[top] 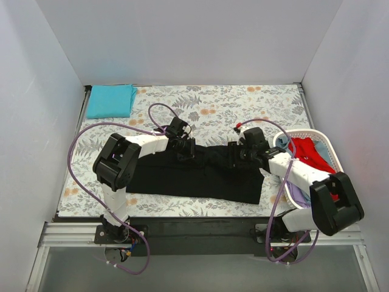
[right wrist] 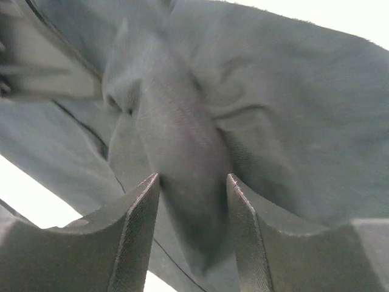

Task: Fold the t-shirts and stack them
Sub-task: Fold the tshirt

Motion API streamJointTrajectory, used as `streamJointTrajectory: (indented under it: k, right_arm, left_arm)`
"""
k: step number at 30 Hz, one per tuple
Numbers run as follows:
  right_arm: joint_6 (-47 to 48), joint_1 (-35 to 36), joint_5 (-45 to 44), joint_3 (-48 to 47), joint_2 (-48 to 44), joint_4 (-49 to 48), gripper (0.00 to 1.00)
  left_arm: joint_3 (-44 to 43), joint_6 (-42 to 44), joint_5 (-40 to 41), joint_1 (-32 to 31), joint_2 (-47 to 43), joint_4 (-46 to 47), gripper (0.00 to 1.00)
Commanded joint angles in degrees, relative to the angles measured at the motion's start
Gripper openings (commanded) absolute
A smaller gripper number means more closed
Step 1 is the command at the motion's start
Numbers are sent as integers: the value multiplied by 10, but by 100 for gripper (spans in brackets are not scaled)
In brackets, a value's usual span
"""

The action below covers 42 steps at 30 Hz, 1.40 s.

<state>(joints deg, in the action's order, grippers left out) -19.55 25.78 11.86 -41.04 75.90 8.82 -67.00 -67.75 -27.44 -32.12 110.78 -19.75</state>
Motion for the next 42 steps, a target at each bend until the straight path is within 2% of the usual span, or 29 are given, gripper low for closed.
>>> streamJointTrajectory:
  k: [1, 6, 9, 19, 24, 31, 42]
  right_arm:
    - [-3, 34, -25, -21, 26, -15, 54]
    - [0, 82, -23, 8, 9, -29, 50]
    - [4, 102, -22, 33, -18, -33, 50]
    - [7, 112, -4, 51, -67, -31, 56]
    - [-12, 107, -88, 30, -87, -11, 54]
    - [-43, 43, -115, -5, -71, 10, 52]
    - [-31, 26, -69, -56, 24, 10, 51]
  left_arm:
    - [-9, 0, 35, -4, -60, -6, 12]
    - [-30, -25, 77, 0, -78, -6, 15]
    - [-63, -29, 69, 1, -66, -7, 16]
    - [-168, -32, -16, 1, 42, 1, 18]
    - [-203, -19, -67, -8, 80, -2, 18]
    - [-182, -5, -89, -27, 61, 0, 18]
    - [-62, 21, -89, -29, -32, 28, 18]
